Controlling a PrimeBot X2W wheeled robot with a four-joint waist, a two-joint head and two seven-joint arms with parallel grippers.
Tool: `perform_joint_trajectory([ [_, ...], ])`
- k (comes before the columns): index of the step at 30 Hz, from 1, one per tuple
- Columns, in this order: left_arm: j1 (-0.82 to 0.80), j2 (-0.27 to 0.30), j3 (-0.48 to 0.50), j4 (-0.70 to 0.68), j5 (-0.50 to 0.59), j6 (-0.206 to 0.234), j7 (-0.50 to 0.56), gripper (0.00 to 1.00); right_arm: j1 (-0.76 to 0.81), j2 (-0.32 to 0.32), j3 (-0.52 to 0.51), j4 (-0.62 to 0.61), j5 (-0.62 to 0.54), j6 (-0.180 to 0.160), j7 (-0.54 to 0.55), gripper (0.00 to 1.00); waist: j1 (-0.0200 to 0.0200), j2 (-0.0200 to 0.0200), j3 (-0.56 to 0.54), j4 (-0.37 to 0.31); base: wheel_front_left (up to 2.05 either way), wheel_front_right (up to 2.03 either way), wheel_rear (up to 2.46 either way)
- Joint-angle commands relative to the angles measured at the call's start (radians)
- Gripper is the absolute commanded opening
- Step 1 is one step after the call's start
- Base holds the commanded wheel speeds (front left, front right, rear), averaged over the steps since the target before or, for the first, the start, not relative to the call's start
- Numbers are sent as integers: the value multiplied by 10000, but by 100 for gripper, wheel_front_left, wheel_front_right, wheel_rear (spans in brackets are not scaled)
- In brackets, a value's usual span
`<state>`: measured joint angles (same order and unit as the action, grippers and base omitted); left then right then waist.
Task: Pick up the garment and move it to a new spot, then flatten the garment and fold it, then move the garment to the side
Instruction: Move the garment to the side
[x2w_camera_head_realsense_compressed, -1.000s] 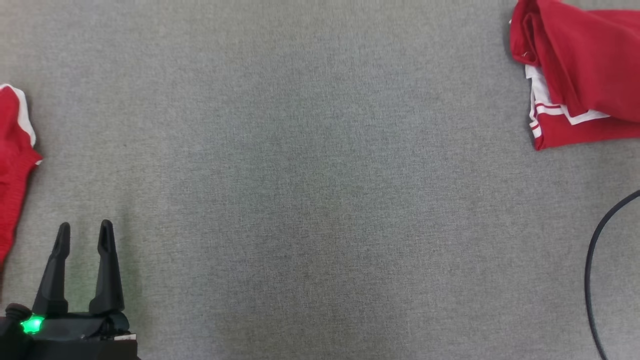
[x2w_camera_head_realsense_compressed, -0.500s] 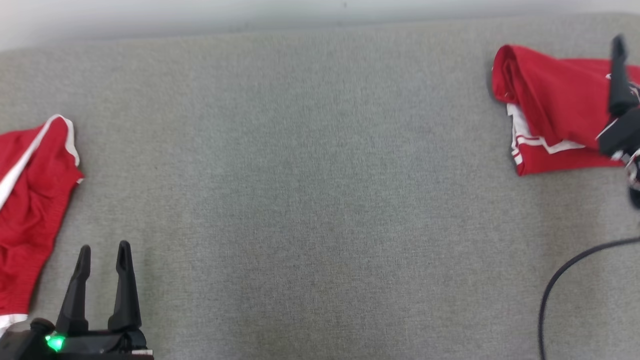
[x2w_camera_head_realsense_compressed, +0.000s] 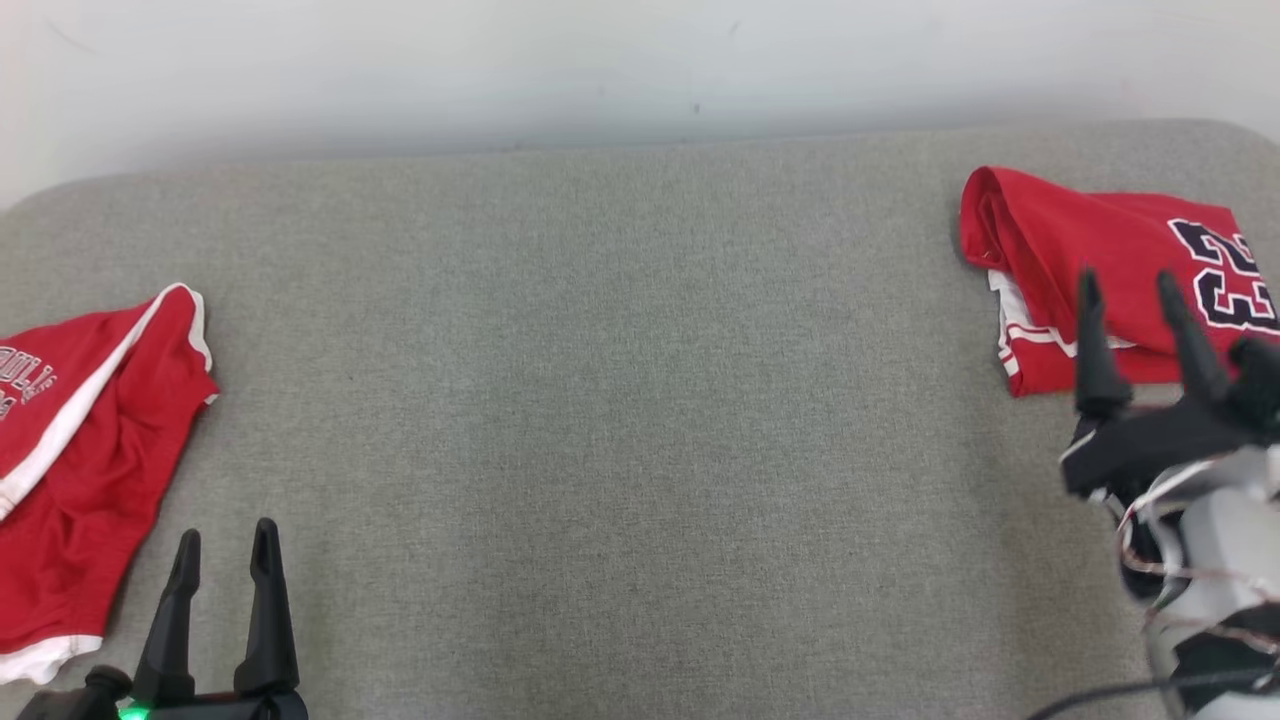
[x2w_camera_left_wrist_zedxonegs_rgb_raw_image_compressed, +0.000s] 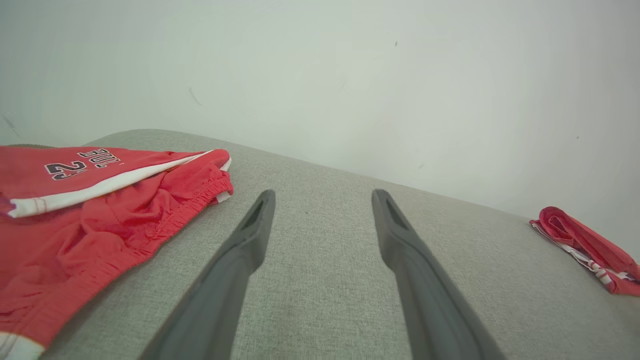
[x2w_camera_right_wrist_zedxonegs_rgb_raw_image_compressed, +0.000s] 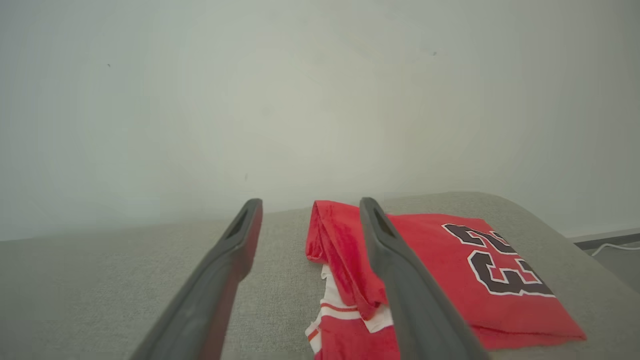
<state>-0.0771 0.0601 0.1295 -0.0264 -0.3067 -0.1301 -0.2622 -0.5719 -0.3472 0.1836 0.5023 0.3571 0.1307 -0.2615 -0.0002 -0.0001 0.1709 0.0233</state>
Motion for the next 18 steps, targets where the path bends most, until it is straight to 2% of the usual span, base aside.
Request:
perform_joint_trajectory([
  [1,188,-12,38,76,101,1,-39,100,431,230,-75,-302,-130,1,-45,100,2,1,-175,38,0,0,0],
  [8,277,-62,58,211,162,1,-39,100,1859,1059,-629,-1544,-478,1,-46,100,2,1,-502,148,0,0,0],
  [18,588,-86,49,357,370,1,-39,100,3742,2011,-828,-3232,-1101,1,-46,100,2,1,-1068,300,0,0,0],
])
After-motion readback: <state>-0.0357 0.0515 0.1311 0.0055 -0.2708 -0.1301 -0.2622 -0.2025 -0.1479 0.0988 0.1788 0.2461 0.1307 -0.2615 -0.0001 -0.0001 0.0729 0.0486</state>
